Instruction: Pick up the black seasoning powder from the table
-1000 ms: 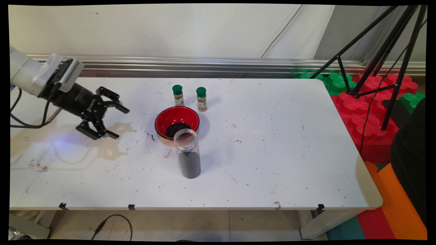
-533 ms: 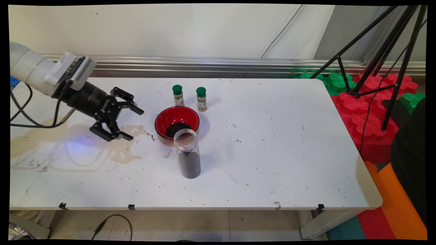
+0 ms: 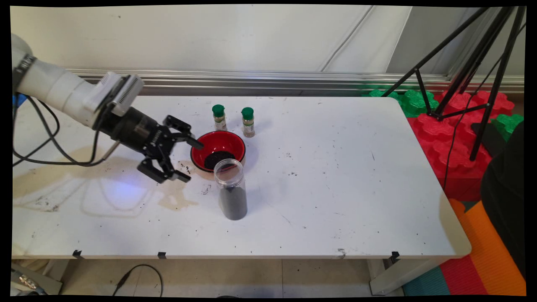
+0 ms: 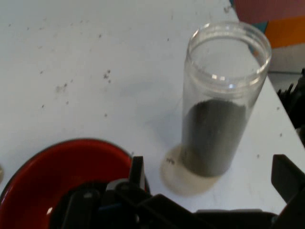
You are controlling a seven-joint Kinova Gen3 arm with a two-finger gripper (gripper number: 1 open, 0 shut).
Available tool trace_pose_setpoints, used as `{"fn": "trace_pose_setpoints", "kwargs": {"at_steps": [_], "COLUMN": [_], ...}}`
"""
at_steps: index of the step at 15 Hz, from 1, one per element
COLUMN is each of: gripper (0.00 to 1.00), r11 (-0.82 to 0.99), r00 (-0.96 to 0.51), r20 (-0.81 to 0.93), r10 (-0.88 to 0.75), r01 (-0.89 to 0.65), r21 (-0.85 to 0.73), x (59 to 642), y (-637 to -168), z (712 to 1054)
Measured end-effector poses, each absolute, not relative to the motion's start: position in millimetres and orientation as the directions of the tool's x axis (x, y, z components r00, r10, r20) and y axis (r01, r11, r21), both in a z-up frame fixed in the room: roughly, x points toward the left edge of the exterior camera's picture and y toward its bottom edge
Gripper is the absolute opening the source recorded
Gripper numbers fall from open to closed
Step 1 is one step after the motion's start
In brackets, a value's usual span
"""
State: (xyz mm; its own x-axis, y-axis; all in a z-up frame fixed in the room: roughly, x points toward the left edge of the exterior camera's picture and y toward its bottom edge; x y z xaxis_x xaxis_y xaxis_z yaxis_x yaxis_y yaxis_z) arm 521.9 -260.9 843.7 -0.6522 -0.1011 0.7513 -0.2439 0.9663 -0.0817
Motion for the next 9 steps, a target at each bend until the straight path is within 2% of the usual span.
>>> {"fn": "trace_pose_setpoints", "kwargs": {"at_steps": [9], "gripper": [1.00], "r11": [0.973], "r00": [-0.592], "r20": [0.799], "r10": [-0.107], "r01": [-0.226], "r21": [-0.037], "x": [487.8], "y": [-267.4], "z": [809.8]}}
